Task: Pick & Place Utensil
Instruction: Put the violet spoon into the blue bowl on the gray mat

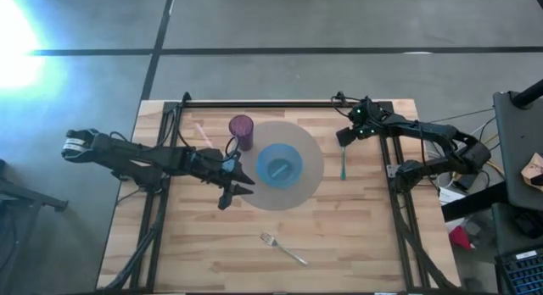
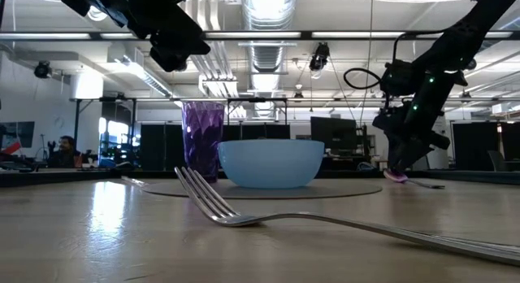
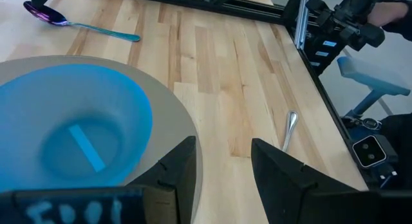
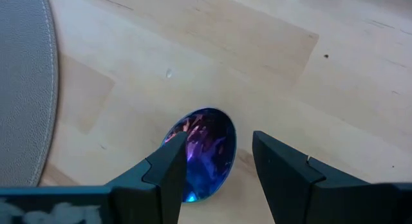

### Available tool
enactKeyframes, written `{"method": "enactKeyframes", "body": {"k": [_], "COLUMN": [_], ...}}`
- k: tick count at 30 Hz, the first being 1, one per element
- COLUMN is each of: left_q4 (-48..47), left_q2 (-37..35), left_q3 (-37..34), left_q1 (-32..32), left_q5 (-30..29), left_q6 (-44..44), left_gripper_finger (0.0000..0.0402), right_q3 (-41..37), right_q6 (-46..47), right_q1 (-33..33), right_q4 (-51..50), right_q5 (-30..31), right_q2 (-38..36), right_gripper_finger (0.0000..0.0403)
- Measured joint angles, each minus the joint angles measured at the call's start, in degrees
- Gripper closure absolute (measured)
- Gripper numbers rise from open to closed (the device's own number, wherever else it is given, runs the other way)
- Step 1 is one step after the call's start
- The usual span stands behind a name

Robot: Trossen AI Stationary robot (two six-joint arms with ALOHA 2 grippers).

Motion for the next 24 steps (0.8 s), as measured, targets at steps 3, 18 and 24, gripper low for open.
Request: {"method": "enactKeyframes", "body": {"k": [3,18,24], "left_q4": [0.00,-0.01,0.00], "left_q2": [0.00,0.00,0.00], "left_q3": [0.00,0.00,0.00], "left_q1": [0.00,0.02,0.02], "left_q5": [0.00,0.00,0.00], "left_q6": [-0.02,-0.02,-0.01], "left_gripper_finger": [0.0262,0.0262,0.0262], "right_q3": [-0.09,-0.15,-0.23], "right_q6": [0.21,1.04,1.02], "right_q1": [0.15,1.86,2.02], "right_q4": [0.02,0.48,0.66], "right_q5": [0.00,1.72,1.76], "right_q2": [0.18,2.34,2.34], "right_gripper_finger": [0.0229,0.0229,0.0231]}}
